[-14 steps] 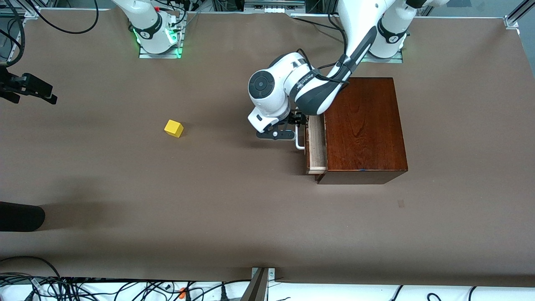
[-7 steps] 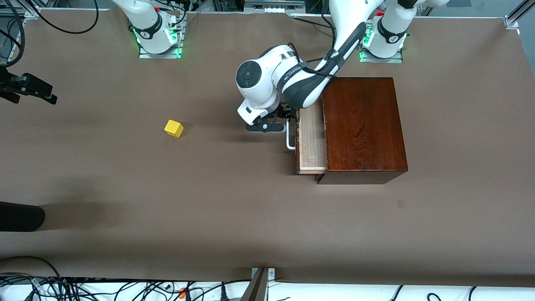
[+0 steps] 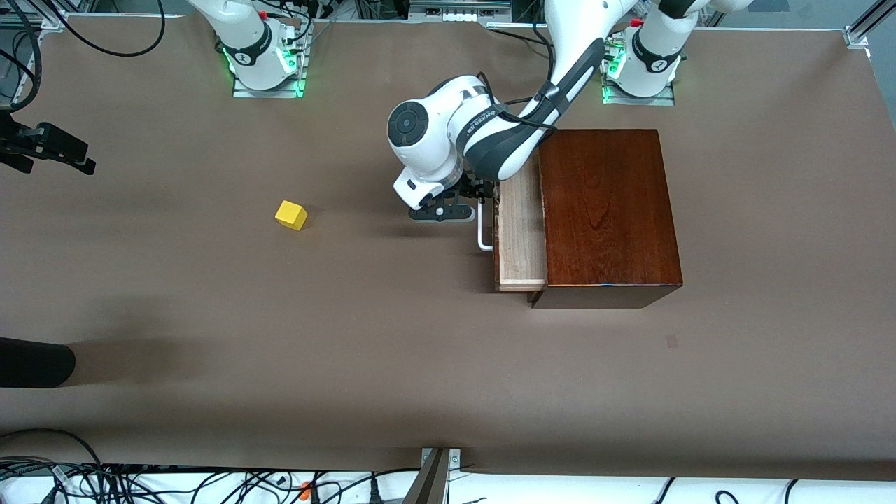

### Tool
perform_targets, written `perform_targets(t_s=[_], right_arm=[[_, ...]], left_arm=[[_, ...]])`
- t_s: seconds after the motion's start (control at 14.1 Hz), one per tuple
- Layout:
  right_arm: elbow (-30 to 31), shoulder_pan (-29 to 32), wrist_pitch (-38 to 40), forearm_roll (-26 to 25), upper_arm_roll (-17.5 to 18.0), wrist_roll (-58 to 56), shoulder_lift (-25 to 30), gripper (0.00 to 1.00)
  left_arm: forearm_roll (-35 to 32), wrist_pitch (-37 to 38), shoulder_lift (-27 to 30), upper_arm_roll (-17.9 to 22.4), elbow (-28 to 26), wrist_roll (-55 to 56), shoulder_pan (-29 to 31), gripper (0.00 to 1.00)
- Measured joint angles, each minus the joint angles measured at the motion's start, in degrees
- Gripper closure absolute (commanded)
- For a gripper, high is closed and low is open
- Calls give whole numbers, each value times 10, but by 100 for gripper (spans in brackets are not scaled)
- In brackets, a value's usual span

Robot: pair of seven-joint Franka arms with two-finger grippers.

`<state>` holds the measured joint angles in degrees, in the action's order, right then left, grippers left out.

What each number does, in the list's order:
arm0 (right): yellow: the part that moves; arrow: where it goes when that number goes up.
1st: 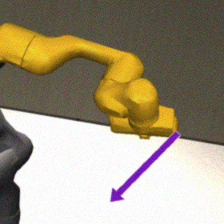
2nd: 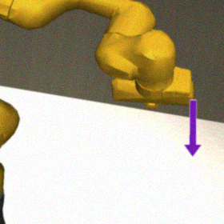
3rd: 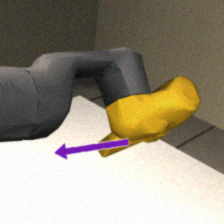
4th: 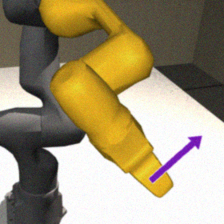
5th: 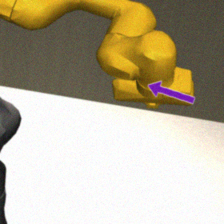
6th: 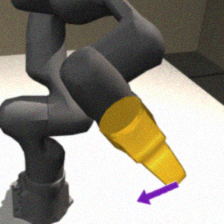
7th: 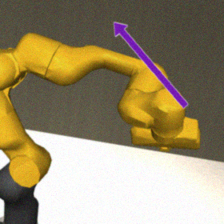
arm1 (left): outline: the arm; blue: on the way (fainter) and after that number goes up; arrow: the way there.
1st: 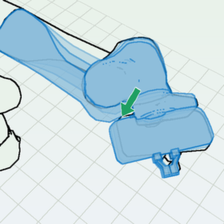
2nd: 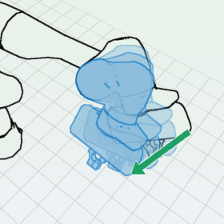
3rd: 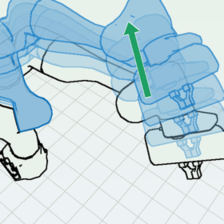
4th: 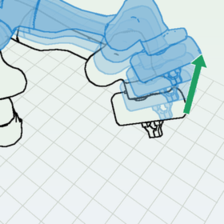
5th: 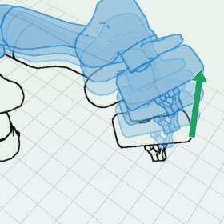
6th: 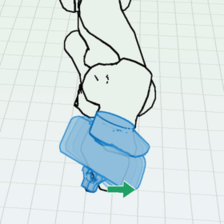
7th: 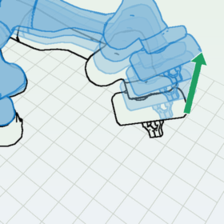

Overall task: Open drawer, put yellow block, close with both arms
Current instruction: 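Pull the drawer open by its handle with the left gripper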

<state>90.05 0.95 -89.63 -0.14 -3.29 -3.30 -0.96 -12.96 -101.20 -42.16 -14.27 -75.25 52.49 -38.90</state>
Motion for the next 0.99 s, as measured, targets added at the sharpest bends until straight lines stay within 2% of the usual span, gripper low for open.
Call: perform_targets(t_s=[0.99], right_arm=[[0,0,0,0,-1,0,0,0]], left_arm=[[7,-16,-21,-1,41,3,-21,0]])
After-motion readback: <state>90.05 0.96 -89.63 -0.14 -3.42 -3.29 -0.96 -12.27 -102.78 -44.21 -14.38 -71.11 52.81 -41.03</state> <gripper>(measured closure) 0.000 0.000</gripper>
